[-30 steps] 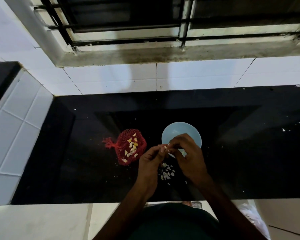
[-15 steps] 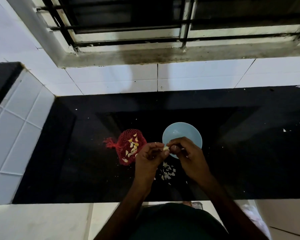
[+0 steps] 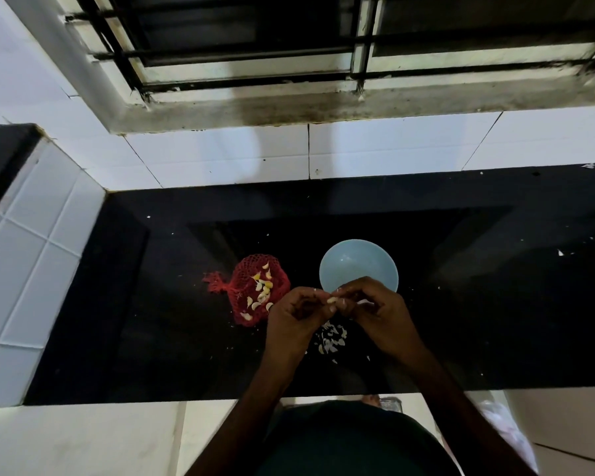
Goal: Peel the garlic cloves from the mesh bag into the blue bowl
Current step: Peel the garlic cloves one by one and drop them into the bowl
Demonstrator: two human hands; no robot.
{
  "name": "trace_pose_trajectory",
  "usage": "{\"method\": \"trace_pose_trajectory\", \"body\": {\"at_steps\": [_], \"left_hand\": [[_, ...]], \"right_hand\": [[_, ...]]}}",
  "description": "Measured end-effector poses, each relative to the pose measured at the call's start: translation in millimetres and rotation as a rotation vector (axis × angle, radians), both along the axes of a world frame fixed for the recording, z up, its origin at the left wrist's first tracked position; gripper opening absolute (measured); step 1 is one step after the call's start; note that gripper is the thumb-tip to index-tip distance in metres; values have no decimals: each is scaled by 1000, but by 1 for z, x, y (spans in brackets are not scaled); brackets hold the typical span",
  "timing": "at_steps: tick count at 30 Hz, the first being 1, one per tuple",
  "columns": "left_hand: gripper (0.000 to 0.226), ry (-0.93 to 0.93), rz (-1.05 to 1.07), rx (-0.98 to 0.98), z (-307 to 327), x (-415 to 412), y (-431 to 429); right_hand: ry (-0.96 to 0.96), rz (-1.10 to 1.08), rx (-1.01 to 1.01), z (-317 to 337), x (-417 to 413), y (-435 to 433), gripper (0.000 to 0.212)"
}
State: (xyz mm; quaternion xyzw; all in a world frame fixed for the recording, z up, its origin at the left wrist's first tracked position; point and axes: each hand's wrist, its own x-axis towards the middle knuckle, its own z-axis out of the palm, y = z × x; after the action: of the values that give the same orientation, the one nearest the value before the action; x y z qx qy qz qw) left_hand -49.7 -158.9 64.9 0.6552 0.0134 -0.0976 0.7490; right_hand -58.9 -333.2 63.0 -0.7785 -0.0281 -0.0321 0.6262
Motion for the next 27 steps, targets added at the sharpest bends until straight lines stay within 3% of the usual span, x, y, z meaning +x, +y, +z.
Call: {"method": "trace_pose_trajectory", "body": {"at_steps": [8, 18, 23, 27], "left_hand": [[24, -136, -71, 289, -4, -1, 4], [15, -100, -113, 234, -8, 1, 2], [21, -19, -103, 197, -12, 1, 2], [18, 31, -93, 132, -10, -2, -1]], "right_hand": [[43, 59, -47, -3, 1, -3, 13], [83, 10, 70, -14, -8, 8, 5], [22, -74, -35, -15, -9, 10, 4], [-43, -37, -179, -15, -11, 12, 18]]}}
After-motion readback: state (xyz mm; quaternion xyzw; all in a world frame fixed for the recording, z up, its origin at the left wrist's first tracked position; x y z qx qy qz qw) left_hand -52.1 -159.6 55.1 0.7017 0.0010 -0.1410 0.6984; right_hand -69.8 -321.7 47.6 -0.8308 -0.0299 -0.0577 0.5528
